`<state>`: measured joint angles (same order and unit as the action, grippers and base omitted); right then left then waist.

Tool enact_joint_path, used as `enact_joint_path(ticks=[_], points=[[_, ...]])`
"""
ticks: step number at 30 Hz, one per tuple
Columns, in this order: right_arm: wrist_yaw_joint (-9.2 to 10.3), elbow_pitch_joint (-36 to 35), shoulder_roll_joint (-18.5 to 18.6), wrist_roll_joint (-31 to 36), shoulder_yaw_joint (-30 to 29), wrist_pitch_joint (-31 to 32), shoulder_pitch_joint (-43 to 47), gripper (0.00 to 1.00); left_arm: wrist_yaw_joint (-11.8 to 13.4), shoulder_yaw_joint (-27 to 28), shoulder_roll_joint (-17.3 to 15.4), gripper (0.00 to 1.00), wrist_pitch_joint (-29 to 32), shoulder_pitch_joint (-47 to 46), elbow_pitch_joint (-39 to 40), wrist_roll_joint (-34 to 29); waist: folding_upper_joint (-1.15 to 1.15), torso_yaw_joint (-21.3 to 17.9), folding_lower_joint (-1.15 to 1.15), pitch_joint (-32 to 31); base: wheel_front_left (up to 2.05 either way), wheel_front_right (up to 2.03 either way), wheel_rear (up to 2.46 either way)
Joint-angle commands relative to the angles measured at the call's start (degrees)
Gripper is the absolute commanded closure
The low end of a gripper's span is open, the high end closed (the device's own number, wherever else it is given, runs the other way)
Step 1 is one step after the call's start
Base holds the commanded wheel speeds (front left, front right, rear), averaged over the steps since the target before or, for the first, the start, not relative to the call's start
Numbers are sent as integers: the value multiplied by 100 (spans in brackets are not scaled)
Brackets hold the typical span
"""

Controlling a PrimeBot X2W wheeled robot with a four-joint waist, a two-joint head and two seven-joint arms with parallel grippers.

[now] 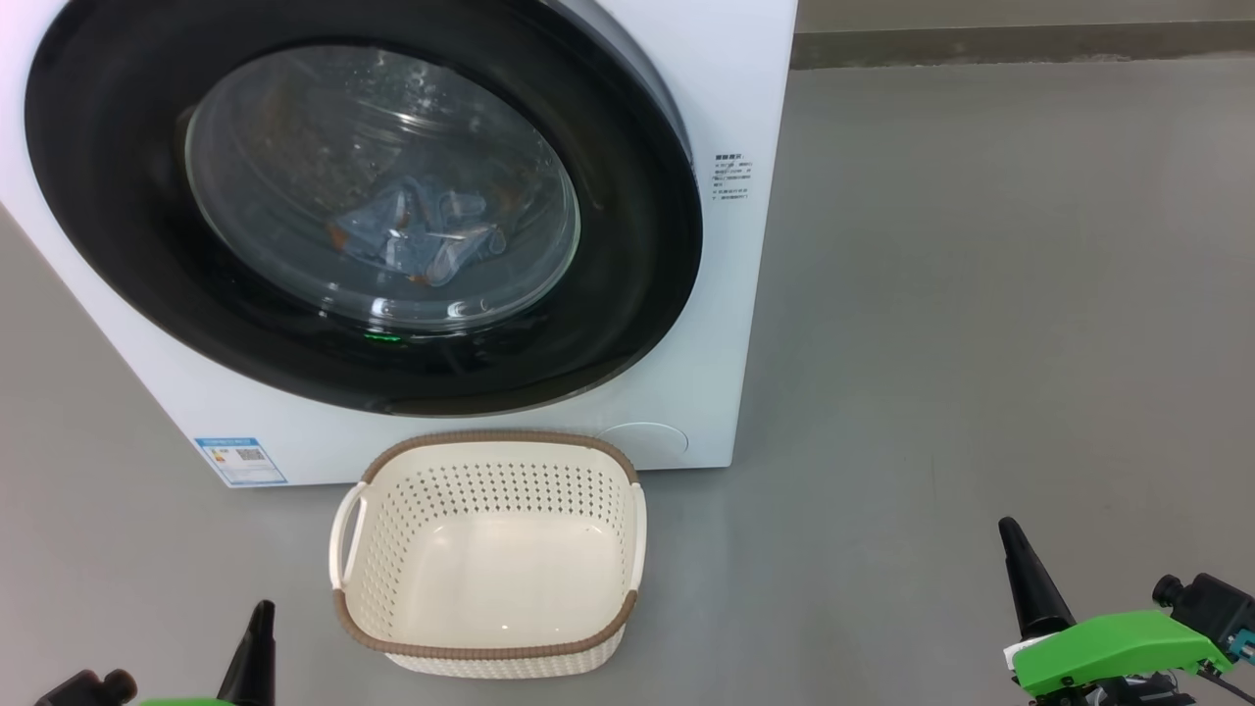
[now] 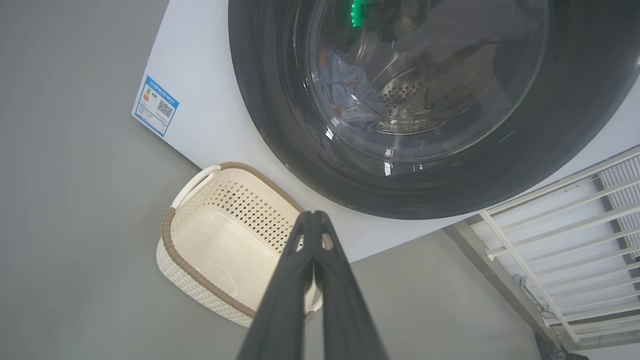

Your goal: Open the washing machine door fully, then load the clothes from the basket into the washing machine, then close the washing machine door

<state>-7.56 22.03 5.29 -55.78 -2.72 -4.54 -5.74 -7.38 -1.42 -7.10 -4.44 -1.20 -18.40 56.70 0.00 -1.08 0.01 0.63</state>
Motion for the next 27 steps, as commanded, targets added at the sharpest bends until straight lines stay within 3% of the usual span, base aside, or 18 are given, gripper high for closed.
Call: enact_joint_path(ticks=[1, 27], points=[[3, -179, 9, -140, 21, 34, -90, 100, -5, 157, -72, 100, 28, -259, 177, 144, 0, 1, -1, -1, 0, 0, 0], [5, -434, -94, -1573, -145, 474, -71, 100, -8, 421, 131, 100, 467, -358, 283, 1538, 0, 45, -1, -19, 0, 0, 0]])
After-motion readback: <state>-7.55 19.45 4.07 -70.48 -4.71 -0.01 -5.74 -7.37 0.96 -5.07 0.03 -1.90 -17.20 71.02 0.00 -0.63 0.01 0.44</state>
